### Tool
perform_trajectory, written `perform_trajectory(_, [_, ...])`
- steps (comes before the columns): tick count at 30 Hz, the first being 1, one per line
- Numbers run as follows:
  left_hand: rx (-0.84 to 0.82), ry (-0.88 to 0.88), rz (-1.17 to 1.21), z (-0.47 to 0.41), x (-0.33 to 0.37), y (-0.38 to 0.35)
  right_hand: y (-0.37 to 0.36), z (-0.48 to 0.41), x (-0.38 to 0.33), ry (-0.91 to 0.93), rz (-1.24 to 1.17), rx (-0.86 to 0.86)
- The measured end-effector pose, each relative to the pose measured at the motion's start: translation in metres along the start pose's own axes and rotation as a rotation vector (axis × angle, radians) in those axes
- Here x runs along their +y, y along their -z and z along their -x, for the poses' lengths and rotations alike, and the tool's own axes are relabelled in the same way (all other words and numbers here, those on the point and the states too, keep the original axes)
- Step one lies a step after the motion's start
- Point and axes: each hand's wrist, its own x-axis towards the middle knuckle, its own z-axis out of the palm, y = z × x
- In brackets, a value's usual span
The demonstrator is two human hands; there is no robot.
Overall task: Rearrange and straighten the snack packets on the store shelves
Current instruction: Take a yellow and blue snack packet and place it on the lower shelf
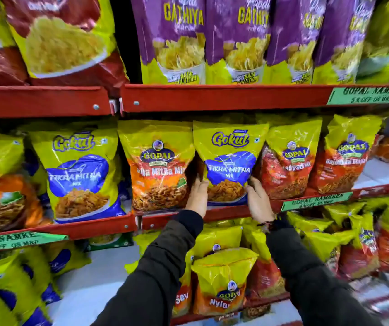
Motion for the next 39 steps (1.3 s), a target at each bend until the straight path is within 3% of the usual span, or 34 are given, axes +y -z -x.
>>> perform_trajectory(3, [0.038, 0.017, -0.008, -0.007, -0.001, -0.004, -0.003, -0.001, -0.001, -0.002, -0.06, -0.029])
perform_trajectory(12, [0.141, -0.245, 0.07, 0.023, 0.036, -0.018, 0.023, 0.017, -0.02, 0.131, -0.159, 0.11])
perform_trajectory(19, [0.153, -0.239, 0.075, 0.095, 0.035, -0.012, 0.043, 0.085, -0.029, 0.093, -0.231, 0.1])
perform_trajectory(28, [0.302, -0.058, 0.108, 0.19, -0.031, 0.042, -0.004, 0.194, -0.011, 0.001, -0.26, -0.054])
perform_trajectory(39, [0.524, 0.183, 0.048, 0.234, -0.13, 0.163, -0.135, 0.272, -0.005, -0.104, -0.195, -0.318])
